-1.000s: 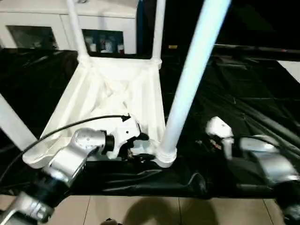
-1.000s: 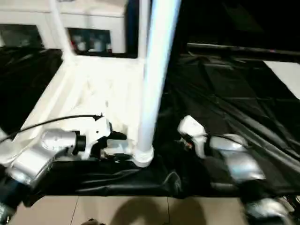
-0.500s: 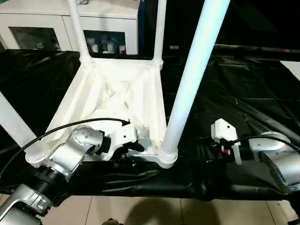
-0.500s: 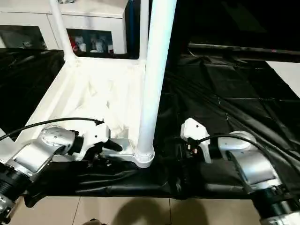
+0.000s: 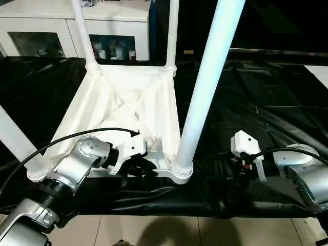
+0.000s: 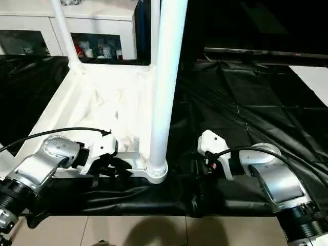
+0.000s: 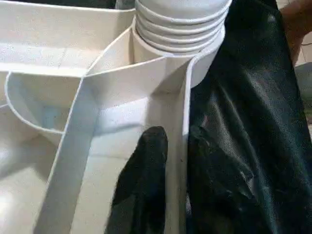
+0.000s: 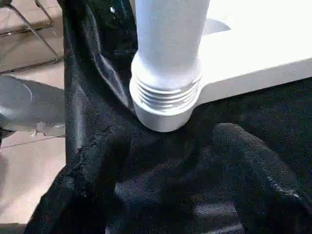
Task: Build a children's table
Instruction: Rotate table base, then rotate leg to tighten
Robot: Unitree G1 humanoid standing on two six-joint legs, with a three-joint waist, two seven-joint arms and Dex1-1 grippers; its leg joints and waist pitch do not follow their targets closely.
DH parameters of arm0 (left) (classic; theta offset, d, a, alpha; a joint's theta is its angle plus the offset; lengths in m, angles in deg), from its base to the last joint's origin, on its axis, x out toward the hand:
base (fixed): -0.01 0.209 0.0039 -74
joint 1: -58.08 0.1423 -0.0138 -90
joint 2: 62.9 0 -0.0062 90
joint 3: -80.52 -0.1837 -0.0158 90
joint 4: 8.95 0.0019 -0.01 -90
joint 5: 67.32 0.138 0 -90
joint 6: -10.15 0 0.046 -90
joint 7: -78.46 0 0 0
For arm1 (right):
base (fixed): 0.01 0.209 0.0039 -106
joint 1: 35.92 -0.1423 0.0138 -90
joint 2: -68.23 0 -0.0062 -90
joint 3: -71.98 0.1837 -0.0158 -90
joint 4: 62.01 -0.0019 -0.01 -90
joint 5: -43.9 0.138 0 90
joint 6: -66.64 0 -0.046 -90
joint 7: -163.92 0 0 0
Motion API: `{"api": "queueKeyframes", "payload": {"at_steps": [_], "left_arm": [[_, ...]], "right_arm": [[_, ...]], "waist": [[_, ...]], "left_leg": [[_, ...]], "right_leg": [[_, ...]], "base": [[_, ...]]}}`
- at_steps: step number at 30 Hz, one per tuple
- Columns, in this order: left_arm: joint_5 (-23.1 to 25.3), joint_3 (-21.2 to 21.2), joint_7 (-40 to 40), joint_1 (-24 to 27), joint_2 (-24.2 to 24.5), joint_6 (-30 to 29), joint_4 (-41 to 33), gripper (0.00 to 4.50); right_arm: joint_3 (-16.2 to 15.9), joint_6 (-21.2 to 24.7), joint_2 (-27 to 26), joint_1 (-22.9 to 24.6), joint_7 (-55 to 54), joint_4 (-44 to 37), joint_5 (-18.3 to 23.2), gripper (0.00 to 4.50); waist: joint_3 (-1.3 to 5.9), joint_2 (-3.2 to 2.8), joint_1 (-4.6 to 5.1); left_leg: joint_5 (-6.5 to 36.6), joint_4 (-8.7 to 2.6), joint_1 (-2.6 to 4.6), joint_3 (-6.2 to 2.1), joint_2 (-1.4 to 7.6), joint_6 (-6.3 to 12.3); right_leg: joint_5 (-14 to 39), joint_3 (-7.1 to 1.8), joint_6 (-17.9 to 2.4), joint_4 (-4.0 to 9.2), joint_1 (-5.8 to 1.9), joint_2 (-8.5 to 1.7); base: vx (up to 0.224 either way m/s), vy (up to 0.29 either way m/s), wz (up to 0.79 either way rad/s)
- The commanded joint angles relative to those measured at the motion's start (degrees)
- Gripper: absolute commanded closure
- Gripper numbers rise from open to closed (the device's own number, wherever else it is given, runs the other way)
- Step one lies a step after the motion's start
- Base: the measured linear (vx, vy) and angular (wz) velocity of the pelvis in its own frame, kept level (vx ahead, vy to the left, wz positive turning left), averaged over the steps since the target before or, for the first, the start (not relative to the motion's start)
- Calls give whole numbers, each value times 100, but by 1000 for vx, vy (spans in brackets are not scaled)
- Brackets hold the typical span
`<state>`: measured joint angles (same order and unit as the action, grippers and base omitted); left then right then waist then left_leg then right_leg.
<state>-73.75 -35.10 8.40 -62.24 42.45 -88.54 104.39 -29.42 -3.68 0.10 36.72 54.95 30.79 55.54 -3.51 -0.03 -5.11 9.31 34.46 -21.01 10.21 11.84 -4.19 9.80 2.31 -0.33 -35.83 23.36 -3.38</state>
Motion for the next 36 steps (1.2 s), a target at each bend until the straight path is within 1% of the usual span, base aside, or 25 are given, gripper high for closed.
{"api": "queueKeyframes", "payload": {"at_steps": [1, 2, 3, 5, 6, 7, 8, 9, 10, 11, 12, 14, 15, 16, 17, 19, 20, 21, 22, 23, 24, 25, 26, 31, 36], "left_arm": [[52, 149, -2, -123, 38, -139, 30, 410], [53, 158, 23, -110, 39, -219, 15, 410], [53, 165, 40, -101, 40, -276, 4, 434], [50, 217, 201, -44, 27, -511, -39, 447], [23, 276, 311, -8, -8, -566, -53, 447], [-40, 359, 434, 22, -67, -662, -74, 447], [-40, 359, 434, 22, -67, -662, -74, 449], [-102, 464, 621, 50, -149, -768, -107, 449], [-156, 594, 879, 73, -270, -930, -148, 450], [-197, 710, 1135, 98, -393, -1098, -193, 450], [-197, 710, 1135, 98, -393, -1098, -193, 450], [-210, 818, 1432, 134, -529, -1233, -232, 450], [-208, 894, 1684, 194, -671, -1302, -279, 450], [-178, 937, 1843, 296, -819, -1277, -401, 450], [-175, 938, 1851, 304, -828, -1275, -411, 450], [-131, 899, 1841, 344, -847, -1147, -457, 450], [-82, 854, 1828, 371, -841, -1031, -492, 450], [-82, 854, 1828, 371, -841, -1031, -492, 450], [-10, 753, 1731, 416, -817, -838, -580, 450], [-10, 753, 1731, 416, -817, -838, -580, 450], [1, 719, 1654, 421, -805, -751, -610, 450], [-3, 715, 1636, 421, -804, -745, -615, 450], [-23, 702, 1574, 423, -799, -762, -647, 450], [-8, 688, 1470, 424, -782, -833, -696, 450], [3, 677, 1436, 427, -764, -822, -678, 450]], "right_arm": [[-28, 19, 1, 10, -59, -136, 18, 131], [-24, 23, -14, 18, -75, -141, 25, 131], [-22, 26, -24, 25, -86, -145, 30, 131], [10, 121, -102, 56, -160, -168, 101, 131], [26, 165, -157, 69, -220, -177, 127, 131], [38, 221, -216, 72, -291, -170, 145, 131], [38, 221, -216, 72, -291, -170, 145, 113], [40, 210, -297, 65, -403, -134, 114, 113], [45, 178, -423, 31, -600, -43, 43, 96], [51, 122, -552, -6, -774, 49, -14, 96], [51, 122, -552, -6, -774, 49, -14, 96], [67, 54, -704, -54, -956, 156, -55, 73], [74, -108, -891, -133, -1217, 335, -156, 53], [75, -366, -1154, -302, -1742, 681, -390, 53], [76, -381, -1175, -317, -1786, 711, -408, 49], [75, -472, -1291, -436, -2062, 927, -535, 26], [75, -552, -1385, -542, -2268, 1103, -617, 26], [75, -552, -1385, -542, -2268, 1103, -617, 26], [43, -682, -1564, -804, -2565, 1471, -736, 26], [43, -682, -1564, -804, -2565, 1471, -736, 26], [12, -752, -1619, -912, -2633, 1619, -780, 26], [8, -763, -1630, -933, -2642, 1649, -785, 26], [-5, -816, -1692, -1034, -2679, 1792, -799, 26], [-28, -992, -1910, -1201, -2448, 2184, -696, 26], [-48, -1180, -1988, -1300, -2442, 2475, -714, 69]], "waist": [[371, -28, -5], [372, -32, -5], [372, -25, -1], [361, -18, 9], [361, -23, 14], [361, 9, 27], [368, -3, 24], [369, -6, 30], [368, 25, 65], [366, 23, 76], [372, 47, 97], [377, 48, 142], [369, 65, 177], [381, 75, 241], [386, 72, 265], [399, 64, 277], [419, 52, 240], [415, 45, 239], [429, 73, 230], [426, 65, 253], [426, 79, 242], [422, 66, 233], [411, 56, 228], [394, 50, 269], [405, 55, 256]], "left_leg": [[2040, -409, 95, -64, 87, -46], [2044, -408, 96, -65, 89, -53], [2048, -411, 99, -64, 92, -58], [2064, -408, 99, -66, 83, -54], [2062, -408, 94, -69, 77, -48], [2042, -411, 83, -69, 77, -50], [2019, -408, 79, -76, 78, -50], [2008, -412, 72, -81, 80, -46], [1965, -414, 52, -77, 75, -57], [1951, -411, 51, -78, 67, -56], [1923, -406, 43, -73, 67, -63], [1881, -391, 31, -73, 47, -34], [1834, -382, 18, -69, 33, -4], [1730, -363, -5, -66, 19, -3], [1688, -366, -17, -69, 20, -8], [1567, -349, -7, -52, 20, 34], [1474, -341, 20, -37, 36, 76], [1447, -347, 15, -38, 42, 90], [1344, -359, -12, -38, 42, 117], [1313, -365, -37, -38, 33, 107], [1313, -364, -19, -28, 38, 105], [1362, -355, -3, -25, 43, 112], [1423, -364, -11, -26, 43, 102], [1594, -385, -2, -36, 56, 54], [1551, -385, 2, -33, 62, 56]], "right_leg": [[2460, -191, -890, 580, -224, -351], [2460, -192, -892, 575, -222, -353], [2457, -193, -895, 574, -219, -352], [2615, -188, -848, 589, -214, -353], [2684, -183, -816, 601, -214, -354], [2696, -177, -801, 599, -223, -352], [2729, -174, -774, 599, -226, -361], [2716, -173, -765, 597, -229, -362], [2678, -166, -752, 584, -232, -350], [2691, -161, -747, 591, -231, -350], [2679, -161, -750, 579, -235, -353], [2754, -154, -702, 597, -239, -350], [2801, -148, -675, 613, -233, -338], [2827, -141, -665, 609, -227, -349], [2822, -136, -672, 603, -230, -354], [2744, -155, -658, 622, -221, -347], [2408, -178, -727, 595, -207, -321], [2263, -179, -788, 578, -203, -323], [1930, -169, -900, 524, -233, -323], [1877, -166, -927, 513, -250, -321], [1856, -166, -930, 520, -242, -313], [1868, -171, -947, 519, -222, -321], [1959, -173, -910, 526, -242, -330], [2044, -174, -931, 537, -229, -336], [1918, -180, -980, 519, -235, -340]], "base": [[0, 0, 0], [0, 0, 0], [0, 0, 0], [0, 0, 0], [0, 0, 0], [0, 0, 0], [0, 0, 0], [0, 0, 0], [0, 0, 0], [0, 0, 0], [0, 0, 0], [0, 0, 0], [0, 0, 0], [0, 0, 0], [0, 0, 0], [0, 0, 0], [0, 0, 0], [0, 0, 0], [0, 0, 0], [0, 0, 0], [0, 0, 0], [0, 0, 0], [0, 0, 0], [0, 0, 0], [0, 0, 0]]}}
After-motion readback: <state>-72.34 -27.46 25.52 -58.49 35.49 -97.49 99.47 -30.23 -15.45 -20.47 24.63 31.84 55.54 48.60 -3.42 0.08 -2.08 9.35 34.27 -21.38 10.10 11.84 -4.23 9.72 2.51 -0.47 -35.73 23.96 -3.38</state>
